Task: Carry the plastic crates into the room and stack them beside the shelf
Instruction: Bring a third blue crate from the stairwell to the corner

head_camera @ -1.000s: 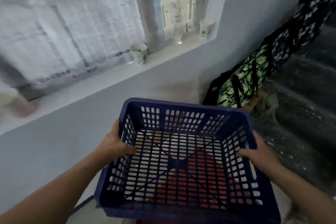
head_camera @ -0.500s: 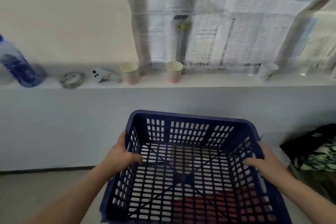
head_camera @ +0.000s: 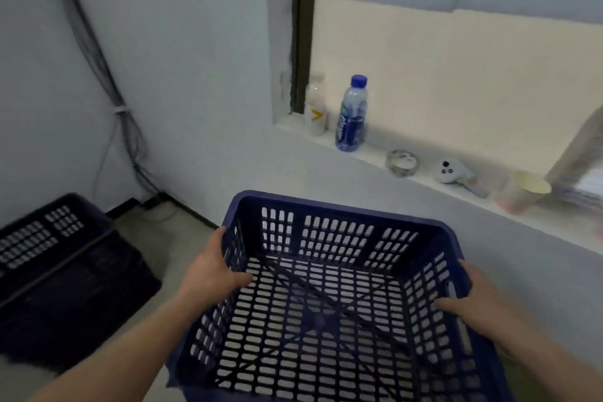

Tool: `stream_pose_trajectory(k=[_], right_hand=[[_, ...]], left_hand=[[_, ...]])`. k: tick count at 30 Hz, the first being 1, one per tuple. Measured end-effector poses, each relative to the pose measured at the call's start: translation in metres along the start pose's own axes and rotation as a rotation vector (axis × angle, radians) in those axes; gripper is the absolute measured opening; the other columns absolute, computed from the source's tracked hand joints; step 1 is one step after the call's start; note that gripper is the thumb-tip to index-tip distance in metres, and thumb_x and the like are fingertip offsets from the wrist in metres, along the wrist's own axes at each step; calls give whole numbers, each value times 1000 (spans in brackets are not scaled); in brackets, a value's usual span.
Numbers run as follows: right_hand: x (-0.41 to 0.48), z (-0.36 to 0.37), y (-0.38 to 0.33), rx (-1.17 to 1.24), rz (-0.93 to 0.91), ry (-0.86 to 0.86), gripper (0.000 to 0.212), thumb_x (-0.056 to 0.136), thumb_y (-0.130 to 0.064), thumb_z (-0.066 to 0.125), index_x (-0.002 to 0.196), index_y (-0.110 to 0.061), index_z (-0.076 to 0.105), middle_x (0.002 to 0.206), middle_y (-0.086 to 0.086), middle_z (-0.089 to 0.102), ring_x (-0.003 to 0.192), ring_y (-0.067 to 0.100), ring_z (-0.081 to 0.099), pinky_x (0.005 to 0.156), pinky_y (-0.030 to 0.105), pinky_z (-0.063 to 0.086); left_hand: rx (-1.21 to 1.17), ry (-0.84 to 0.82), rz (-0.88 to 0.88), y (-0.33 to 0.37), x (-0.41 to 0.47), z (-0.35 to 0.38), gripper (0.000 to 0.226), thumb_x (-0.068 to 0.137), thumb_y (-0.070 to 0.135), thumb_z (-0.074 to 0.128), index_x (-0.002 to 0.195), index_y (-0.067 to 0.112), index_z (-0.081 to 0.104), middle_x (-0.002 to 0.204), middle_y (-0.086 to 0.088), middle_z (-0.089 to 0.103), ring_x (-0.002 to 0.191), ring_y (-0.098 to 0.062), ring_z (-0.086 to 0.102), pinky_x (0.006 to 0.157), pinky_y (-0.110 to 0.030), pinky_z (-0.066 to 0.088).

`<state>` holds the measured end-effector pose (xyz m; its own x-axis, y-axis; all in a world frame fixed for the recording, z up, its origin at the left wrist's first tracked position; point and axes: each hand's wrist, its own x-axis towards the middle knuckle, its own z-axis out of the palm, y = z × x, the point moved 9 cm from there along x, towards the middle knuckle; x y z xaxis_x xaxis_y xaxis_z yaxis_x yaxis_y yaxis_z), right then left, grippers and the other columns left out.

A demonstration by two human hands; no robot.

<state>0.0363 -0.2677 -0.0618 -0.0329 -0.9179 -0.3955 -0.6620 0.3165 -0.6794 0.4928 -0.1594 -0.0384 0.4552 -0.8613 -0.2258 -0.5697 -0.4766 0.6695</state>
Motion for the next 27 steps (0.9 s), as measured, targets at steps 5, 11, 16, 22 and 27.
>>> stream_pose_trajectory(k=[5,11,16,22,27], right_hand=[[35,93,-108,-136,-178,-130,101,74,-11,90,157,-21,35,114,0,60,95,20,64,90,41,54],[61,187,-227,-229,-418,-225,91,74,-19,88,151,-20,40,108,0,60,91,25,62,80,35,47],[68,248,-310,-270,-564,-325,77,80,-25,83,144,-22,41,98,-4,63,74,8,61,60,27,44],[52,304,-391,-350,-718,-396,76,82,-32,81,145,-25,39,106,0,67,78,16,66,66,33,50],[35,352,-441,-394,-802,-433,75,81,-39,80,144,-27,40,111,0,68,83,21,68,75,39,54]], left_hand=[[35,198,-188,-87,-2,-101,111,70,36,86,157,28,16,120,1,62,82,-11,57,69,-32,53],[-4,392,-392,-154,-37,-181,108,71,34,86,155,27,19,107,6,57,85,-17,63,74,-38,58],[-62,575,-520,-185,-76,-219,101,71,32,88,151,23,28,111,4,59,90,-19,59,74,-34,50],[-123,741,-632,-211,-116,-246,90,69,30,89,142,19,39,112,2,61,96,-22,62,78,-36,51],[-148,811,-714,-239,-131,-267,91,68,32,89,143,18,38,111,3,58,95,-21,59,78,-35,49]])
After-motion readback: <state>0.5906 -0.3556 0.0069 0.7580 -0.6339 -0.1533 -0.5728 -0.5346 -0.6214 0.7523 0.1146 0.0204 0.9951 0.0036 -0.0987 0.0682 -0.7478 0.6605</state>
